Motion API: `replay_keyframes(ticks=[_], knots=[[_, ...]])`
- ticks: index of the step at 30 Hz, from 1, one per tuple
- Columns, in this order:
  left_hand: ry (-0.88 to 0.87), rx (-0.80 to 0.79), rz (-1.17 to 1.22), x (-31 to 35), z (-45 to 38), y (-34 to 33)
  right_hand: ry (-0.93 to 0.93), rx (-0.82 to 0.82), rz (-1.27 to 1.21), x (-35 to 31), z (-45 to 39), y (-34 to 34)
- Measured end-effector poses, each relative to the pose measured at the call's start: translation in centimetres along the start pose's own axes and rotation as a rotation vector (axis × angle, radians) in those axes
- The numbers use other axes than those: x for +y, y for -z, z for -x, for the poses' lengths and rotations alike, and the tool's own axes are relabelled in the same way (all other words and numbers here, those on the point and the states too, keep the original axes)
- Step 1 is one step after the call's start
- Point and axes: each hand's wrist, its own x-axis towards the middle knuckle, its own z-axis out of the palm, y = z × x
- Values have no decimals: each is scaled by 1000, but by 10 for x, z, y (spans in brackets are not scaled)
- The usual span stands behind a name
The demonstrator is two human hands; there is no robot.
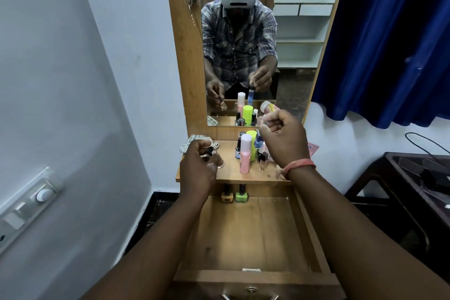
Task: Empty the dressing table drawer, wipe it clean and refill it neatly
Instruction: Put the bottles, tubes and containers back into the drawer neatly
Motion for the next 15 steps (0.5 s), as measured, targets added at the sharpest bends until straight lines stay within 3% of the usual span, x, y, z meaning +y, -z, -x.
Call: replay_keyframes(ticks=[4, 10, 15], knots=[[33, -20, 43, -14, 31, 15, -13, 94, -124, -26, 49, 24], [182, -243, -154, -63, 60, 2, -270, -227, 61, 33, 123, 4], [139, -320, -309, -75, 48, -15, -310, -309, 234, 68, 122, -30]])
